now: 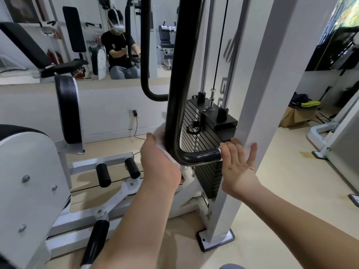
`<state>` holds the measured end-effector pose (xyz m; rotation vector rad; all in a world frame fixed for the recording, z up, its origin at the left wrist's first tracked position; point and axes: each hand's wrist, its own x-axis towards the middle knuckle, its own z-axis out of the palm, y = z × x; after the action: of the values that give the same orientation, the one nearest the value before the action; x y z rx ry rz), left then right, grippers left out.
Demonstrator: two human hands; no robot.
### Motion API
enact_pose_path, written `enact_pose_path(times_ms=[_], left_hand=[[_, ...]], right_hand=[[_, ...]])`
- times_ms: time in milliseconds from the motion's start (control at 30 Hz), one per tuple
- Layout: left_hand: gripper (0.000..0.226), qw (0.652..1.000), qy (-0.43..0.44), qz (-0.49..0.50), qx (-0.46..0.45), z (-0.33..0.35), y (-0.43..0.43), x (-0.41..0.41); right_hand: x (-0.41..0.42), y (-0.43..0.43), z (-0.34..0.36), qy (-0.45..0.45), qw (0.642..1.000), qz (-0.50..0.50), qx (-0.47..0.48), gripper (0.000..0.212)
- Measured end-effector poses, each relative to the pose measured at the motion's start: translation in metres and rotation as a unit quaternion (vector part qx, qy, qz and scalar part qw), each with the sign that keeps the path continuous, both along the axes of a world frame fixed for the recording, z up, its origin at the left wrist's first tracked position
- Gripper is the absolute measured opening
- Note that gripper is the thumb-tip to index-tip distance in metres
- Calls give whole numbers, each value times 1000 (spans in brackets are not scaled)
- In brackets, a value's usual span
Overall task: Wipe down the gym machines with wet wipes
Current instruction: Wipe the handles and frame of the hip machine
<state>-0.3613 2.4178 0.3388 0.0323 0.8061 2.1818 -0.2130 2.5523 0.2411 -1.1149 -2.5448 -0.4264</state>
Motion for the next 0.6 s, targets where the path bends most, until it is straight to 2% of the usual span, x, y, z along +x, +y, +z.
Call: enact_pose_path(times_ms=[67, 133, 200, 267, 400, 433, 500, 533, 600], left_hand=[[47, 999, -23, 14, 28, -11, 8, -2], [35, 997, -75, 0, 6, -29, 16, 8], [16, 997, -48, -57, -2, -45, 20, 18], [8, 994, -37, -65, -79, -54, 25, 13], [3, 971, -182, -154, 1, -44, 22, 24], [4, 957, -230, -168, 53, -37, 16, 26], [6, 946, -282, -151, 50, -18, 4, 17], [6, 961, -242, -132, 22, -8, -2, 10], [24, 991, -89, -71, -66, 3, -4, -3]], right_hand=[[0, 0, -1, -4, 1000, -4, 10, 97], [-1, -4, 0, -8, 1000, -7, 8, 96], [-4, -4, -1, 0, 1000, -11, 9, 93], [-6, -8, -1, 11, 1000, -24, 8, 91], [-8, -10, -1, 17, 999, -35, 0, 93], [-6, -10, 1, 19, 999, -30, 3, 93], [-4, -9, 1, 21, 999, -28, 15, 94], [-5, -10, 1, 21, 999, -30, 12, 94], [-10, -12, 1, 21, 999, -45, -8, 96]])
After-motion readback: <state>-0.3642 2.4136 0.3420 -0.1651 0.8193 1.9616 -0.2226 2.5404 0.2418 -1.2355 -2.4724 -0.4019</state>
